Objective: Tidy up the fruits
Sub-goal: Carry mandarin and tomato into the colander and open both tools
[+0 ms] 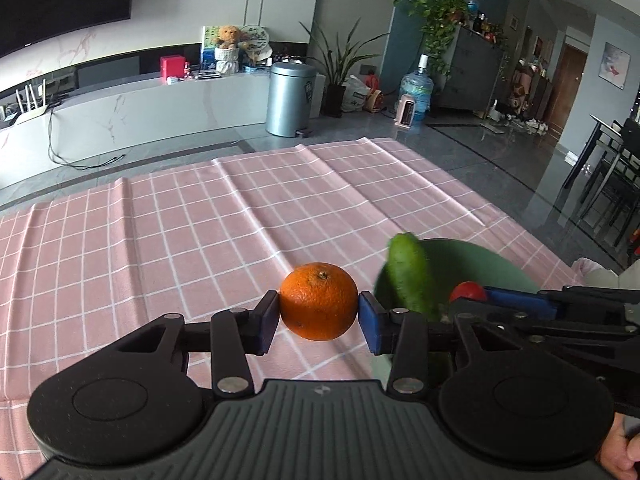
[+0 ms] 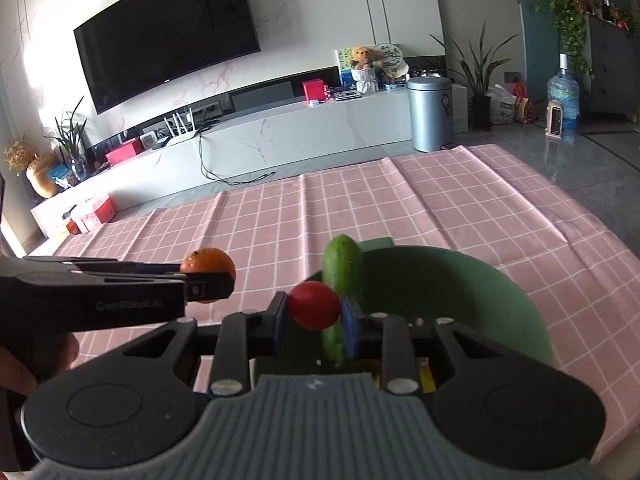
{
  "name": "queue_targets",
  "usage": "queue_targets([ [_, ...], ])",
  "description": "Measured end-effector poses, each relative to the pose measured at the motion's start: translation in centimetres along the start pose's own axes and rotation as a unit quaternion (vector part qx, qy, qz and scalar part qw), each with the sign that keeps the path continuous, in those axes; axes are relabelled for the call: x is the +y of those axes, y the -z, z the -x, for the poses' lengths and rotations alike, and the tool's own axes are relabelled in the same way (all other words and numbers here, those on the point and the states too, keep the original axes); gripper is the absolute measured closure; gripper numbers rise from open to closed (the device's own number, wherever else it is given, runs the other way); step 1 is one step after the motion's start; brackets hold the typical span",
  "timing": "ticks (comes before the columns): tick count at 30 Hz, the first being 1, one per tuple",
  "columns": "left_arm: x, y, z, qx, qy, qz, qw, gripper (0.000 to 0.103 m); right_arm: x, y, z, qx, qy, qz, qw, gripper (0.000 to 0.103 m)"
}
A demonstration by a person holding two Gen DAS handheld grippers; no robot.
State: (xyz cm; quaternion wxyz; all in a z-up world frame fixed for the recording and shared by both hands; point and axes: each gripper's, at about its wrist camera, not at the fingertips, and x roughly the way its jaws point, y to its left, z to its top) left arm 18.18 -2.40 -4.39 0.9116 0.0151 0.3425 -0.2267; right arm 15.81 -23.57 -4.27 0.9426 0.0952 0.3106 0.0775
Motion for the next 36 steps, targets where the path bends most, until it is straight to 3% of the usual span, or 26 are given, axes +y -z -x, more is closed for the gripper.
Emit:
queue_targets([
  [5, -4.2, -1.0, -1.0, 0.014, 0.036, -0.016, 0.9991, 0.055, -4.2, 0.4, 2.1, 0.005, 0.044, -0.016, 0.999, 0.079],
  [14, -9.8, -2.4, -6.2, 0.088, 0.07, -0.05, 0.9925, 0.055, -9.3, 0.4, 4.0, 0.021, 0.058, -0.035, 0.998, 0.079],
  [22, -11.6, -2.3, -11.0, 0.158, 0.046, -0.054, 0.9849, 0.055, -10.8, 1.0, 3.2, 0.039, 0.043, -0.043, 0.997, 0.079],
  [29, -12.0, -2.1, -12.9, 0.19, 0.036, -0.07, 0.9787, 0.055, -11.3, 1.0, 2.7, 0.041, 0.038, -0.051, 0.997, 0.079],
  [36, -12.5, -1.6, -12.8, 0.196, 0.035, -0.101, 0.9749, 0.054, -11.2, 0.9, 2.6, 0.041, 0.038, -0.048, 0.997, 0.078],
])
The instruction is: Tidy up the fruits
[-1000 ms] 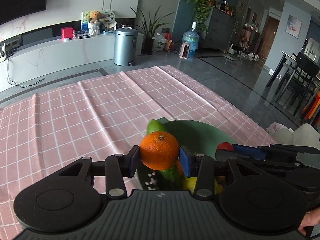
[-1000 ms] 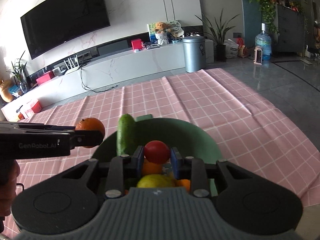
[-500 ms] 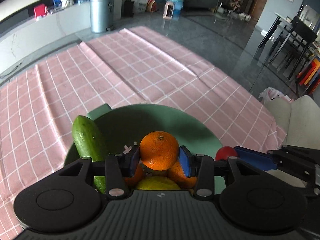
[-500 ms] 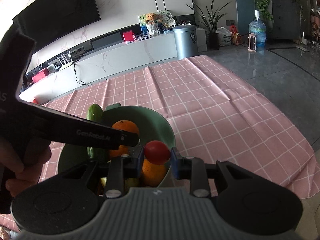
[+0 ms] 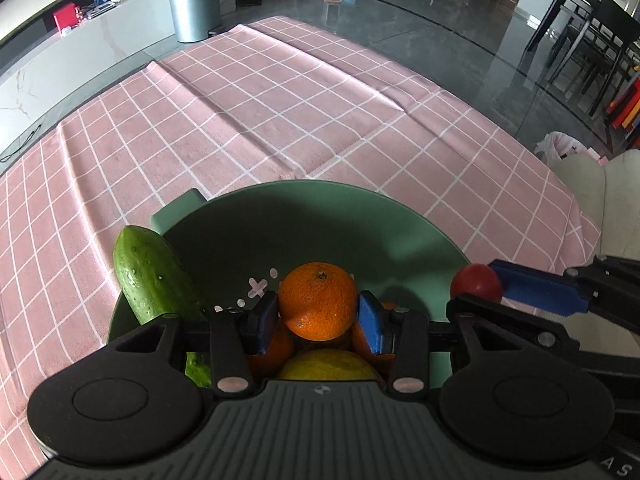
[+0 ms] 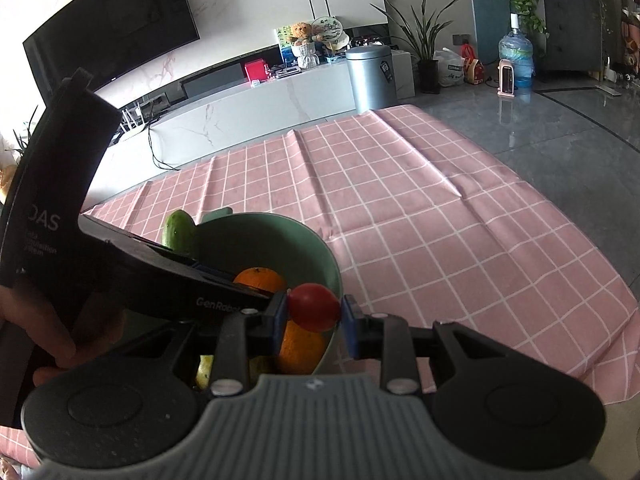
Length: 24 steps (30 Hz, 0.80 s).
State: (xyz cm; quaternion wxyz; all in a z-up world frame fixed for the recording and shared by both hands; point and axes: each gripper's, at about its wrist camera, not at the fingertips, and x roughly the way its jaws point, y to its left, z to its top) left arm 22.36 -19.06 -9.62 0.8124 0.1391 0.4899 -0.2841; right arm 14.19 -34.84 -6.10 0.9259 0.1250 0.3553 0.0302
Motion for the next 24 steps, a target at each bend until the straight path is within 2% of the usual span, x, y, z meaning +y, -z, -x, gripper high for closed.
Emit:
queue_targets([
  [5, 0.4, 0.5, 0.4, -0.003, 0.009, 0.018, 0.9998, 0.047, 0.1, 0.0, 0.3, 0.001, 0.003, 0.002, 1.0, 0.078],
  [10, 1.7, 1.3, 2.7, -0.036, 0.023, 0.052, 0.9977, 0.046, 0.5, -0.1, 0.6, 0.0, 0.006, 0.007, 1.0, 0.078],
  [18, 3.9, 4.7, 7.8, -0.092, 0.016, 0.093, 0.9913, 0.044, 2.6, -0.7, -0.2, 0.001, -0.02, 0.034, 0.999, 0.078],
  [24, 5.8, 6.5, 9.3, -0.123, -0.001, 0.138, 0.9827, 0.044, 3.9, -0.8, -2.6, 0.034, -0.025, 0.033, 0.999, 0.078],
])
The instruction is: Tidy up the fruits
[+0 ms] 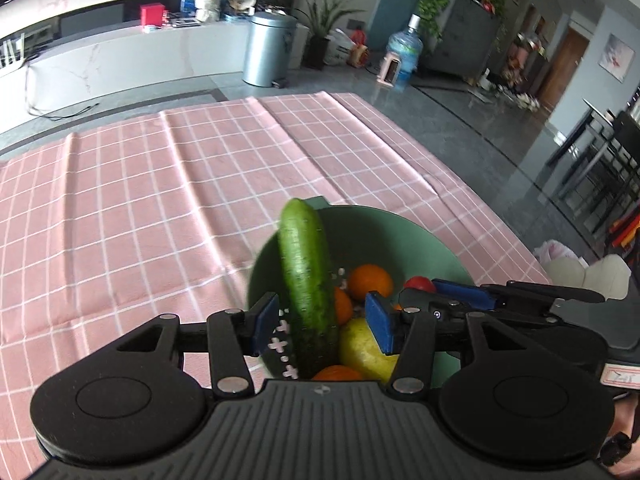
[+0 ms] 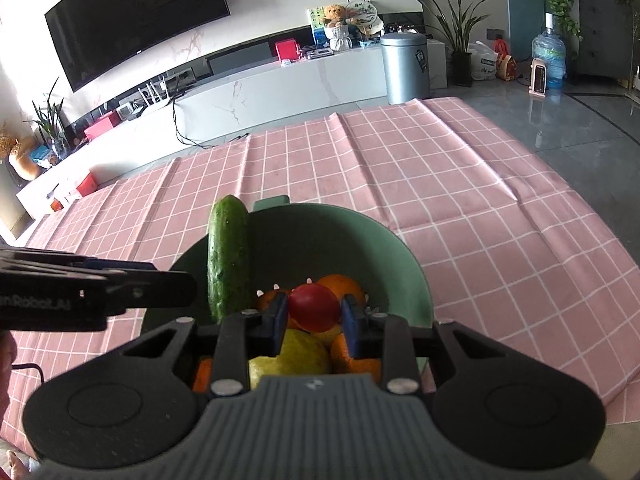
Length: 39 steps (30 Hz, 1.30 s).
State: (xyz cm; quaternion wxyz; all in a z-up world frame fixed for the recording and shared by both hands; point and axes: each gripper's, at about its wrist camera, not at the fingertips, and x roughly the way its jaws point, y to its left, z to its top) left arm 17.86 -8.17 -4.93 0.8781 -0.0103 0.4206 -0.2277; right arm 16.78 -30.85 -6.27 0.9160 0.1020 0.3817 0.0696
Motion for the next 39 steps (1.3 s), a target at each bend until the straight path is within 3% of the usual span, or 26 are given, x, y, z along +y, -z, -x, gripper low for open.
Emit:
queue_targets([
  [7, 2.0, 0.8, -0.2, -0.004, 0.005, 0.034, 0.9994, 0.044, 0.7, 0.1, -2.6, 0.034, 0.02, -0.002, 0.999, 0.078],
  [17, 1.5, 1.4, -0.2, 0.005, -0.003, 0.017, 0.9998, 0.044, 1.0, -0.2, -2.9, 0.036, 0.024, -0.003, 0.999, 0.076],
  [19, 1.2, 1.4, 0.3, 0.003, -0.007, 0.014, 0.9999, 0.044, 1.1, -0.3, -2.3, 0.029, 0.025, -0.001, 0.999, 0.067],
  [22, 0.6, 1.5, 1.4, -0.004, -0.012, 0.006, 0.9999, 0.044, 1.4, -0.6, -0.9, 0.017, 0.022, 0.001, 1.0, 0.063],
  [27, -0.6, 1.5, 4.8, -0.041, -0.049, -0.009, 0.9979, 0.039, 2.0, -0.8, 2.6, -0.015, 0.009, 0.003, 1.0, 0.048],
  [34, -3.1, 3.1, 10.1, -0.119, -0.134, -0.038, 0.9832, 0.027, 3.8, -0.1, 9.2, -0.094, -0.019, 0.036, 0.995, 0.027],
  [37, -4.1, 4.2, 11.9, -0.152, -0.172, -0.041, 0.9724, 0.019, 4.3, 0.8, 11.9, -0.129, -0.026, 0.035, 0.991, 0.016],
  [39, -4.5, 4.9, 13.0, -0.175, -0.193, -0.038, 0.9646, 0.013, 4.4, 1.5, 13.3, -0.146, -0.028, 0.032, 0.988, 0.015],
])
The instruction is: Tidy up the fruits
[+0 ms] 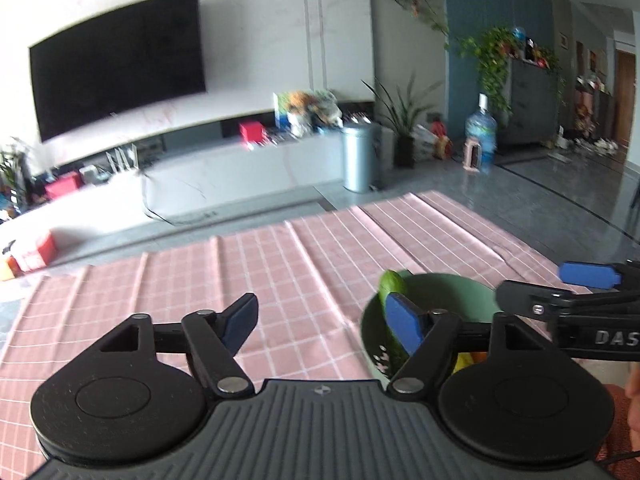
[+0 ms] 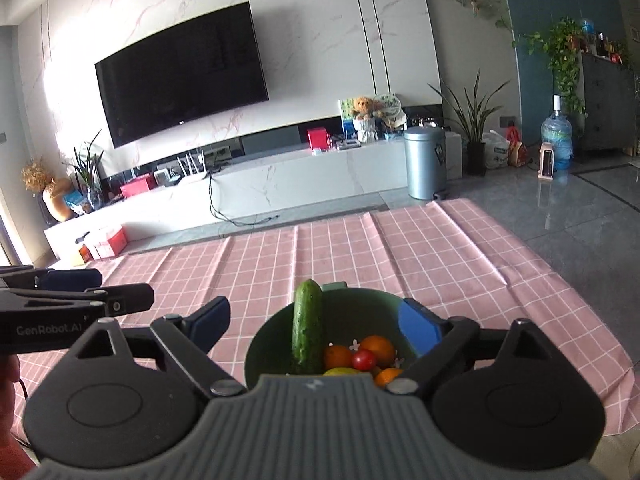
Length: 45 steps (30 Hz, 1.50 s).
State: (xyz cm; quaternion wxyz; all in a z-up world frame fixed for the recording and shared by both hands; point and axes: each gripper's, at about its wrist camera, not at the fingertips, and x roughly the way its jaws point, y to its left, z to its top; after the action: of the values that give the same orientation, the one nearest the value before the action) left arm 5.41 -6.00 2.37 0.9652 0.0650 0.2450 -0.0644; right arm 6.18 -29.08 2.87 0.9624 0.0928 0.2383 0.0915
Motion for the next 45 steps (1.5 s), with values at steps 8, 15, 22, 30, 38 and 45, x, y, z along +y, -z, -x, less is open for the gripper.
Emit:
queue_targets([
  [8, 0.0, 1.9, 2.0, -0.035, -0.083, 0.003, 0.9959, 0.009, 0.7, 2.4, 4.1, -0.038, -0.013, -0.024, 0.999, 0.005],
  [15, 0.4, 4.5, 1.2, 0.024, -0.062, 0.018, 0.9977, 0.008, 2.0, 5.6, 4.5, -0.021, -0.004, 0.004, 1.0, 0.005],
  [22, 0.3, 6.7, 0.4, 0.062, -0.053, 0.018, 0.9965, 0.008, 2.5, 8.4, 2.8, 0.014, 0.023, 0.032, 0.999, 0.005],
  [30, 0.9, 8.9, -0.5, 0.102, -0.041, 0.035, 0.9933, 0.008, 2.6, 9.3, 1.4, 0.025, 0.022, 0.035, 0.999, 0.005],
  [38, 0.9, 9.6, -0.9, 0.123, -0.039, 0.035, 0.991, 0.008, 3.1, 9.4, 1.2, 0.033, 0.034, 0.043, 0.998, 0.005],
  [45, 1.0, 9.6, -0.8, 0.124, -0.038, 0.036, 0.9909, 0.008, 3.3, 9.3, 1.1, 0.034, 0.036, 0.049, 0.998, 0.005],
])
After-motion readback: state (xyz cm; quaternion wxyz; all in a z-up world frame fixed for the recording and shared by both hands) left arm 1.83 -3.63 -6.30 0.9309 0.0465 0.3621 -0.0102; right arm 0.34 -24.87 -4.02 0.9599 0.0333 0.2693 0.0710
